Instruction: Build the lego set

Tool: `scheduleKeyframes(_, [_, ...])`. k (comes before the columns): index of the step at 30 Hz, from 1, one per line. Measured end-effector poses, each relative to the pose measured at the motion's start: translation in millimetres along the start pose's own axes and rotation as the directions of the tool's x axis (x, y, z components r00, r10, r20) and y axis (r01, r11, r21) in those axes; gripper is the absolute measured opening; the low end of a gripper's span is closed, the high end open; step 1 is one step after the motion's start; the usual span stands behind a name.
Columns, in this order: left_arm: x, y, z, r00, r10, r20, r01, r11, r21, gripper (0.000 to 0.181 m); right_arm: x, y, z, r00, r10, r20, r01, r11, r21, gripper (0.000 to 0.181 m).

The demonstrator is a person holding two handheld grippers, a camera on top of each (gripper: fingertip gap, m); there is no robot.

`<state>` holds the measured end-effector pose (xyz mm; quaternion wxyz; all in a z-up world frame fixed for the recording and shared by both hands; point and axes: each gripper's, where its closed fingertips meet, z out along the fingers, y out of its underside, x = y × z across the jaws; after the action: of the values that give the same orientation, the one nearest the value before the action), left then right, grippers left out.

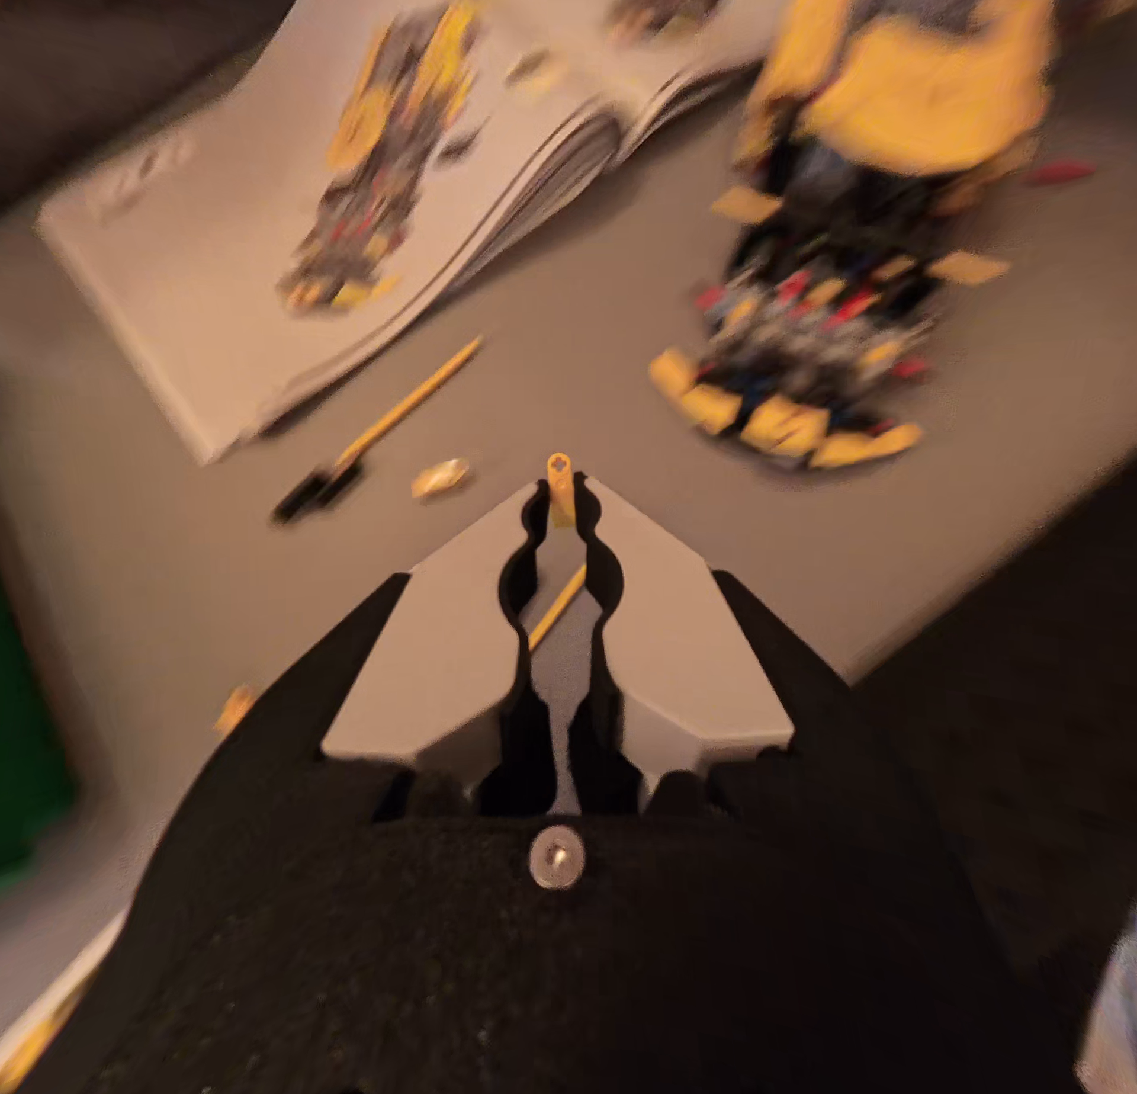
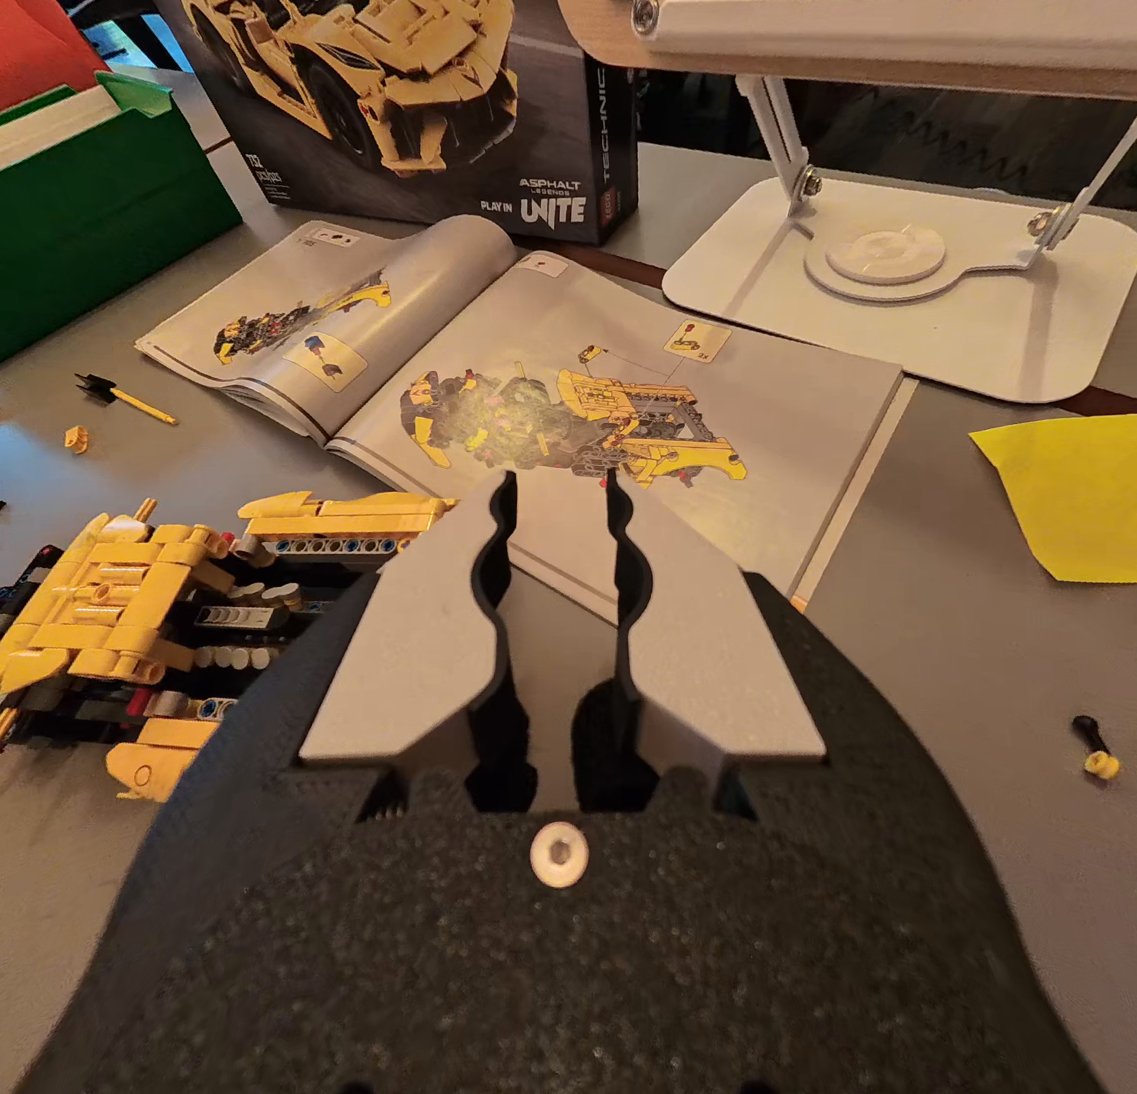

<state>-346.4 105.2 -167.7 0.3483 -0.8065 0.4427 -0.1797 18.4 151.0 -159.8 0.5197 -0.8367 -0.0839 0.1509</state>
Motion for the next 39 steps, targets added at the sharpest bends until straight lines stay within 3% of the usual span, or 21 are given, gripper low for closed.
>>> scheduleKeyframes(4, [139.3,-67.7,16.8,0.937,0.127,-0.326,-0.073,0.982,0.174,0.007,-1.4,1.6,1.1,1.000,0.007,0.008,-0.007,1.000,-0.007,0.028])
scheduleKeyframes(6, [210.1,-74.7,34.8,0.876,0.169,-0.451,-0.092,0.978,0.187,0.007,-1.4,2.7,1.8,1.000,0.006,0.008,-0.006,1.000,-0.010,0.028])
scheduleKeyframes(8, [250.9,-69.4,65.8,0.863,0.177,-0.472,-0.128,0.983,0.135,0.007,-1.3,4.5,3.0,1.000,0.010,0.012,-0.010,1.000,-0.016,0.028])
scheduleKeyframes(10, [267.7,-63.5,96.2,0.878,0.162,-0.450,-0.152,0.987,0.058,0.007,-1.2,6.1,4.0,1.000,0.016,0.016,-0.016,1.000,-0.023,0.027])
scheduleKeyframes(13, [267.5,-64.6,118.3,0.903,0.189,-0.385,-0.195,0.981,0.024,0.007,-1.2,7.1,4.7,1.000,0.022,0.022,-0.022,0.999,-0.024,0.027])
scheduleKeyframes(18, [258.3,-54.1,136.1,0.916,0.236,-0.323,-0.264,0.963,-0.046,0.008,-5.0,6.8,5.9,0.999,0.035,0.042,-0.034,0.999,-0.025,0.027])
scheduleKeyframes(25, [258.4,-52.0,137.4,0.923,0.237,-0.305,-0.259,0.965,-0.033,0.015,-6.5,6.1,4.5,0.999,0.030,0.043,-0.029,0.999,-0.025,0.026])
scheduleKeyframes(26, [257.3,-54.6,132.4,0.925,0.222,-0.308,-0.240,0.971,-0.019,0.026,-5.9,6.1,4.1,0.999,0.032,0.043,-0.031,0.999,-0.025,0.026])
scheduleKeyframes(29, [242.2,-82.2,85.9,0.918,0.173,-0.358,-0.127,0.981,0.149,0.029,-3.4,5.9,2.3,0.999,0.038,0.039,-0.037,0.999,-0.023,0.026])
scheduleKeyframes(32, [158.2,-89.2,30.8,0.943,0.204,-0.262,-0.120,0.946,0.301,0.028,-2.3,3.0,-0.2,0.998,0.054,0.044,-0.053,0.999,-0.009,0.026])
scheduleKeyframes(34, [83.5,-66.9,12.2,0.953,0.245,-0.178,-0.193,0.945,0.264,0.028,-3.5,1.6,-0.5,0.996,0.065,0.053,-0.064,0.998,-0.003,0.026])
scheduleKeyframes(36, [15.0,-35.8,11.8,0.949,0.291,-0.124,-0.274,0.952,0.135,0.028,-6.1,1.4,0.4,0.996,0.067,0.064,-0.067,0.998,-0.004,0.026])
scheduleKeyframes(39, [-35.4,-6.7,24.4,0.902,0.404,-0.148,-0.406,0.914,0.018,0.029,-7.2,4.5,2.5,0.997,0.054,0.061,-0.053,0.998,-0.017,0.026])
